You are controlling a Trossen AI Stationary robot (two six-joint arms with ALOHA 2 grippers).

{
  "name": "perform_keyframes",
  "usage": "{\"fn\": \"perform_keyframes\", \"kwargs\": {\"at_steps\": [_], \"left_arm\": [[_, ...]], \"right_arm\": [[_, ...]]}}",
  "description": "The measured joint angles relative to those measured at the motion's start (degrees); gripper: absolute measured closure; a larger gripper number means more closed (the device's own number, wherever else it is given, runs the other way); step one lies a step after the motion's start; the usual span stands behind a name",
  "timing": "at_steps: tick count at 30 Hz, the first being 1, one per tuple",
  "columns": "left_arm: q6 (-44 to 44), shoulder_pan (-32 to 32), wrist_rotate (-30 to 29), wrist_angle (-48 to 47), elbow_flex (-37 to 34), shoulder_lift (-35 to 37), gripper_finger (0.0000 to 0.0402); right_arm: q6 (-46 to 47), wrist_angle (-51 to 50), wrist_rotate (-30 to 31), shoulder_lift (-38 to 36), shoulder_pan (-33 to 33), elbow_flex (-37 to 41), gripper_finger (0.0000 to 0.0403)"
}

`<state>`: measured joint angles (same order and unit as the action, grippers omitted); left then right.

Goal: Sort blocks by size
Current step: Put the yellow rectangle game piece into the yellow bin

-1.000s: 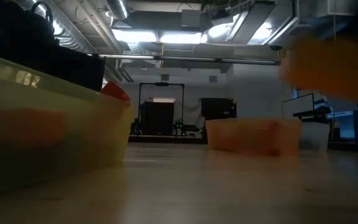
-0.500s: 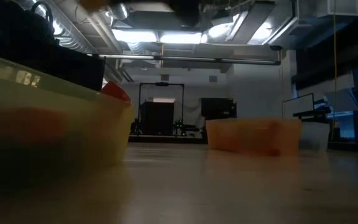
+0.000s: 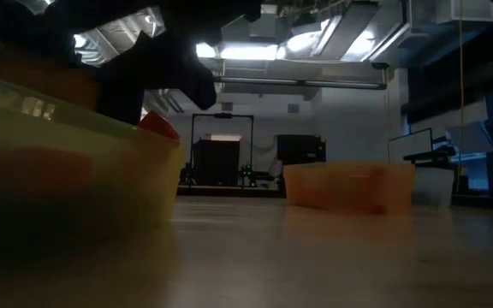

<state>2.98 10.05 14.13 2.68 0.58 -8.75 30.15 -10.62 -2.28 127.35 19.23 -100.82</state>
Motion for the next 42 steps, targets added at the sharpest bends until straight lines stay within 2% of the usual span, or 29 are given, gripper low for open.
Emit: {"fn": "perform_keyframes", "kwargs": {"at_steps": [5, 10, 13, 17, 23, 28, 33, 36, 42], "left_arm": [[0.02, 0.0, 0.0, 0.02, 0.0, 0.02, 0.0196], [0.02, 0.02, 0.0, 0.02, 0.0, 0.02, 0.0196], [0.01, -0.01, 0.01, 0.02, 0.0, 0.02, 0.0196], [0.0, 0.01, 0.0, 0.04, 0.0, 0.02, 0.0196], [0.0, -0.01, 0.0, 0.04, 0.0, 0.02, 0.0196], [0.0, 0.02, 0.02, 0.04, 0.0, 0.02, 0.0196], [0.0, 0.0, 0.0, 0.04, 0.0, 0.02, 0.0196], [0.0, 0.0, 0.01, 0.04, 0.0, 0.02, 0.0196], [0.0, 0.01, 0.01, 0.04, 0.0, 0.02, 0.0196]], "right_arm": [[-0.04, 0.24, -1.4, 0.0, -0.22, 0.0, 0.0188], [-0.13, -2.36, -3.02, -0.21, -0.16, 0.0, 0.0189], [-0.43, -8.67, -5.51, -1.88, 0.19, -0.32, 0.0196], [1.75, -24.87, -5.63, -4.44, 2.01, -2.93, 0.0205], [15.38, -48.33, -4.84, -5.93, 8.7, -6.52, 0.0209], [27.1, -62.5, -2.59, -5.97, 16.15, -6.38, 0.021], [45.14, -75.38, -1.26, -5.9, 22.23, -5.9, 0.021], [56.72, -79.68, -0.51, -5.92, 25.18, -5.89, 0.021], [73.3, -79.31, 5.46, -5.92, 30.71, -5.01, 0.021]]}}
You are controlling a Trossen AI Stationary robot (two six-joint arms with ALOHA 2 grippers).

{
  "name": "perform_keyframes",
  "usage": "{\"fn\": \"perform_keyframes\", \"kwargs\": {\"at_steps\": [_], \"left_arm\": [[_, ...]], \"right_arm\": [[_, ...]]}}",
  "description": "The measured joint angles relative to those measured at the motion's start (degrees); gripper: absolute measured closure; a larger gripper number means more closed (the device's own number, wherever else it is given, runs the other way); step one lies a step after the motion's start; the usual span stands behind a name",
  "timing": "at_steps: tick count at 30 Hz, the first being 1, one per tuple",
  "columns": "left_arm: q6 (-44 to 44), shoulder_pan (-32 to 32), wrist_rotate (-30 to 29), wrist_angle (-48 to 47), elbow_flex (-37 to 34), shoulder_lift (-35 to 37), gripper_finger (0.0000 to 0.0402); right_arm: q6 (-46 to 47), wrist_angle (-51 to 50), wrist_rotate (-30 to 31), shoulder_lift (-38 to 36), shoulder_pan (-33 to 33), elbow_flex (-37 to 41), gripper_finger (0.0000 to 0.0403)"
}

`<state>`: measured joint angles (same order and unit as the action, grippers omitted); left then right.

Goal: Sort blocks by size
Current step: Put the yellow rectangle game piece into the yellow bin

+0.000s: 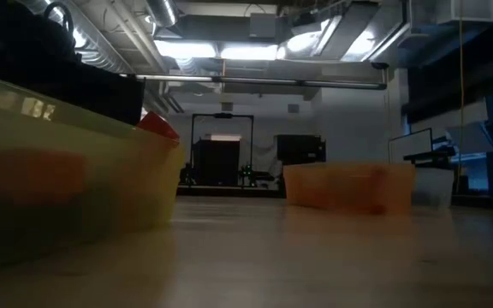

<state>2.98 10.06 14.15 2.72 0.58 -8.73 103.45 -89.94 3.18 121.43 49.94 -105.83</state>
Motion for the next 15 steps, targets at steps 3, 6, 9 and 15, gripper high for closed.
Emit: {"fn": "perform_keyframes", "kwargs": {"at_steps": [3, 6, 9, 15], "left_arm": [[0.01, -0.01, 0.01, 0.0, 0.0, 0.0, 0.0196], [0.0, -0.01, -0.01, 0.02, 0.0, 0.0, 0.0196], [0.0, -0.01, 0.01, 0.02, 0.0, 0.0, 0.0196], [0.0, -0.01, 0.01, 0.02, 0.0, 0.02, 0.0196]], "right_arm": [[8.1, -0.03, 2.61, 0.07, 2.42, 1.97, 0.021], [14.48, 0.42, 3.29, 0.07, 4.61, 4.51, 0.021], [20.37, 2.55, 3.54, 0.07, 6.48, 7.89, 0.021], [28.56, 8.25, 9.47, 0.07, 9.17, 12.47, 0.021]]}}
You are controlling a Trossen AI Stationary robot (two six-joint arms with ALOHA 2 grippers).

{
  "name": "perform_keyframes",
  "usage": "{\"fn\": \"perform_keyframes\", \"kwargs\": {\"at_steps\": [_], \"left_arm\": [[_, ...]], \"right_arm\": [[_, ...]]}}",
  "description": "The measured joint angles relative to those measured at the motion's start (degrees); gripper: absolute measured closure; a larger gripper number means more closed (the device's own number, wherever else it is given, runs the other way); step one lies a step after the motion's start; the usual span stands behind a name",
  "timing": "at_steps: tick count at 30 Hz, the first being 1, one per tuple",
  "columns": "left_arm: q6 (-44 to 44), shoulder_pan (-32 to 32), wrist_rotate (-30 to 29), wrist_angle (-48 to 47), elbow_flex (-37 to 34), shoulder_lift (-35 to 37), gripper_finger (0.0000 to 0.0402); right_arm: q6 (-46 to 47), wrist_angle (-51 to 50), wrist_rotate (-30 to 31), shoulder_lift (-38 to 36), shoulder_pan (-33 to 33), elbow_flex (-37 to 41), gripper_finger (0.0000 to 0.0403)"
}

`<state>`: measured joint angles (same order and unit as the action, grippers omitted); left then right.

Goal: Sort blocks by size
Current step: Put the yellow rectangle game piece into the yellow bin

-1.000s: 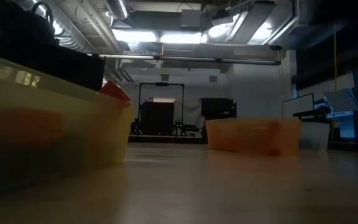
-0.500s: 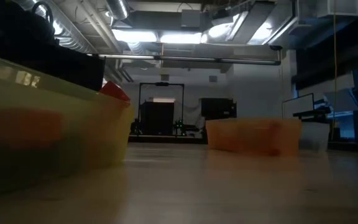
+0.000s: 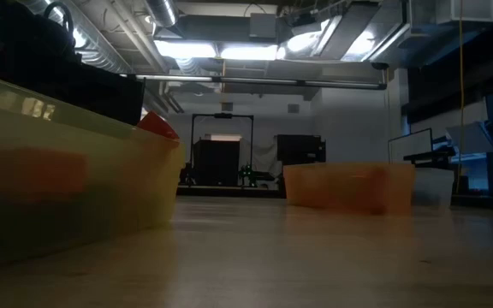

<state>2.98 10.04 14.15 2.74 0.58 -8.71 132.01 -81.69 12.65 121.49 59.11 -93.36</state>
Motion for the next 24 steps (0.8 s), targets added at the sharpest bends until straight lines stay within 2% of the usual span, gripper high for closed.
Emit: {"fn": "perform_keyframes", "kwargs": {"at_steps": [11, 20, 24], "left_arm": [[0.01, 0.0, 0.0, 0.0, 0.0, 0.0, 0.0196], [0.0, 0.01, 0.0, 0.01, -0.02, 0.0, 0.0196], [0.0, 0.01, 0.01, 0.03, -0.02, 0.07, 0.0196]], "right_arm": [[2.73, 6.47, 0.84, 0.0, 0.55, 8.15, 0.021], [2.78, 11.45, 0.93, 0.01, 0.53, 11.82, 0.021], [2.79, 12.81, 1.68, -0.13, 0.55, 12.22, 0.023]]}}
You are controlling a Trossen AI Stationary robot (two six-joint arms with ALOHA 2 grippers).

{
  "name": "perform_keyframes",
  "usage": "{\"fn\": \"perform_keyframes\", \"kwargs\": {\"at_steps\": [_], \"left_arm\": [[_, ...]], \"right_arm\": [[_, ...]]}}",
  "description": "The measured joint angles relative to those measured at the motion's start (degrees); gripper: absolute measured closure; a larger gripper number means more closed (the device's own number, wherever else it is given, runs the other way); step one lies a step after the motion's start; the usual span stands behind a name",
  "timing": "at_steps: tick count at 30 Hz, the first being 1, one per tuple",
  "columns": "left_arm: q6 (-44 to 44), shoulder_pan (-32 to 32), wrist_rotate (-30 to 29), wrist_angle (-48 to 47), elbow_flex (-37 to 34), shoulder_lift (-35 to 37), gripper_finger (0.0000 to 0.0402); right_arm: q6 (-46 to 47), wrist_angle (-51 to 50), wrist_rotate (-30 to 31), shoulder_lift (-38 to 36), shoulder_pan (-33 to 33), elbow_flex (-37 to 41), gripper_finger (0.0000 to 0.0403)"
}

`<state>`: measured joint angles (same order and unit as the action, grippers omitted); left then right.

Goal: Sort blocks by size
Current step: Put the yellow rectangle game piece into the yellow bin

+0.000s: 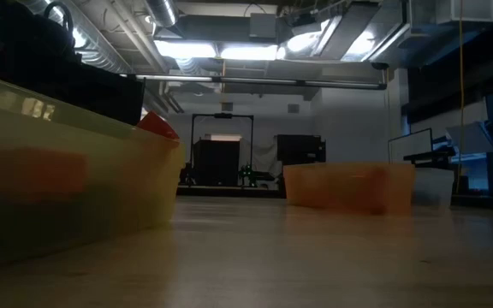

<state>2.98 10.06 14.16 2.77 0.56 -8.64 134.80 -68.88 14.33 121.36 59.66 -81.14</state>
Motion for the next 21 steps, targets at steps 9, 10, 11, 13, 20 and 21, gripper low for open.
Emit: {"fn": "perform_keyframes", "kwargs": {"at_steps": [9, 10, 11, 13, 20, 21], "left_arm": [[0.0, -0.01, -0.01, -0.01, 0.0, -0.08, 0.0196], [0.0, -0.01, -0.01, -0.01, 0.0, -0.08, 0.0196], [0.0, -0.01, 0.01, -0.01, 0.0, -0.07, 0.0196], [0.0, -0.01, -0.01, -0.01, 0.0, -0.09, 0.0196], [0.0, -0.01, -0.01, -0.01, 0.0, -0.09, 0.0196], [0.0, 0.01, -0.01, -0.03, 0.0, -0.09, 0.0196]], "right_arm": [[-1.86, 3.58, 19.06, 0.13, -0.53, -2.77, 0.0309], [-2.51, 4.39, 22.94, 0.13, -0.82, -3.49, 0.0309], [-3.59, 5.13, 26.84, 0.13, -1.18, -4.27, 0.0309], [-7.06, 7.03, 34.01, 0.13, -2.13, -5.87, 0.0309], [-34.86, 24.07, 41.62, 0.13, -8.7, -10.98, 0.0304], [-40.99, 28.28, 41.26, 0.13, -9.93, -11.19, 0.03]]}}
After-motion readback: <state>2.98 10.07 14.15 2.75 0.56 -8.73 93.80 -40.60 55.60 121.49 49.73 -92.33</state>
